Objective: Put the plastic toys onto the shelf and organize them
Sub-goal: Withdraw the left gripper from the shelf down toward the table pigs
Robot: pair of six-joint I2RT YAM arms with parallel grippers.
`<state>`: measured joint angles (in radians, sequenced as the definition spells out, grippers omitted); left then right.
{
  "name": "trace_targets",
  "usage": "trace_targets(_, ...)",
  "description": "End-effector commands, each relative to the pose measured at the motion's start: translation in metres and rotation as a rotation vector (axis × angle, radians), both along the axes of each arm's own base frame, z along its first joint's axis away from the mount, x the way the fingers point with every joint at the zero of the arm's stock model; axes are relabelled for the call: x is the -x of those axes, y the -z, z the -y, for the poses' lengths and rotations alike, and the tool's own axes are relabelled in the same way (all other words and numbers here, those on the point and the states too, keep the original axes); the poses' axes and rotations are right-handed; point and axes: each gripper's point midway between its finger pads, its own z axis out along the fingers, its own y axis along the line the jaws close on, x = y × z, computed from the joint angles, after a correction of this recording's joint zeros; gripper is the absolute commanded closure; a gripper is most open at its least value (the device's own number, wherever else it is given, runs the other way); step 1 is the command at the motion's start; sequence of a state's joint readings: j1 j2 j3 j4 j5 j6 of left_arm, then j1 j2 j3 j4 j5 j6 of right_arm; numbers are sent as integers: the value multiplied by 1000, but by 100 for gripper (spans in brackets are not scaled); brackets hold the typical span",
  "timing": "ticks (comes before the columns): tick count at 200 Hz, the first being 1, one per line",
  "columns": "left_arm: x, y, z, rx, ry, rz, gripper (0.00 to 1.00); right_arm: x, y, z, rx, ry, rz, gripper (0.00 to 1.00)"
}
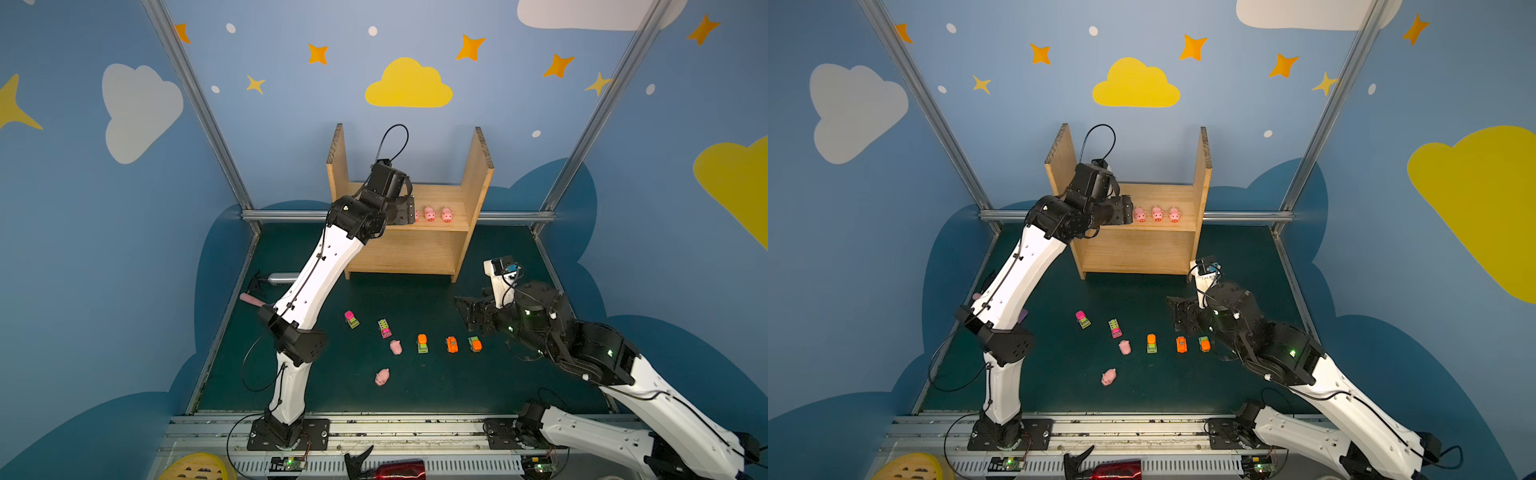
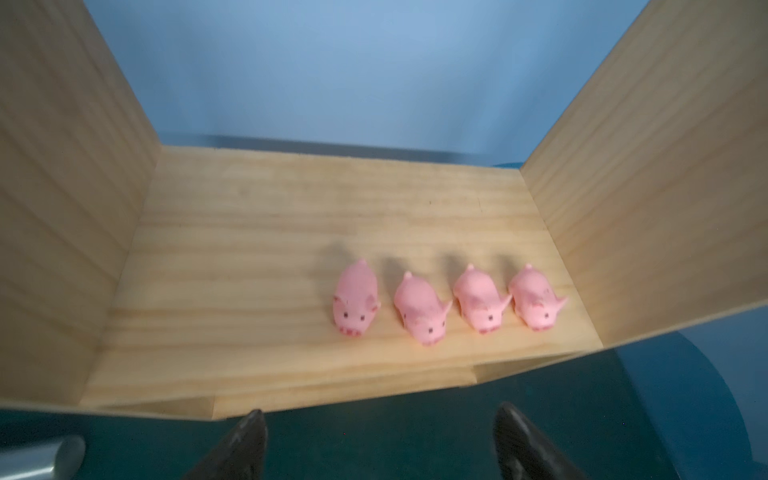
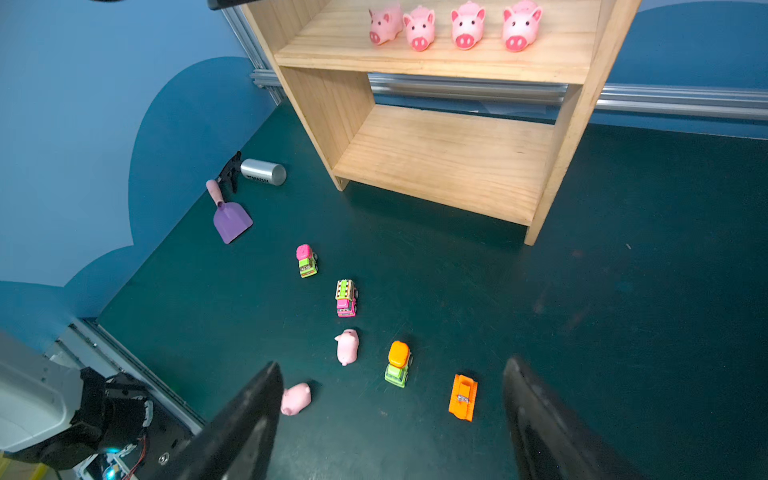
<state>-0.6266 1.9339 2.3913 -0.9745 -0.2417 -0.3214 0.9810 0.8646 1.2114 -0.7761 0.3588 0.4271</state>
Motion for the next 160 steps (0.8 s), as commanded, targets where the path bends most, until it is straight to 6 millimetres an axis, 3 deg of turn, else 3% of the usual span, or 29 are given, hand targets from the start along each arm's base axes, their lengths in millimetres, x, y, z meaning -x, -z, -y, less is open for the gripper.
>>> trace_targets(1, 23, -10, -8, -9, -6, 49, 12, 7, 3, 8, -18, 17, 0, 18)
trace_targets(30, 54, 1, -23, 23, -13, 71, 10, 16, 15, 4, -28, -11, -31, 18)
trace_targets(54, 82, 23, -39, 20, -14, 44, 10, 22, 28, -3, -22, -37, -50, 18)
trace_targets(160, 222, 190, -86, -9, 64, -70, 4, 58, 83, -30, 26, -123, -89, 18)
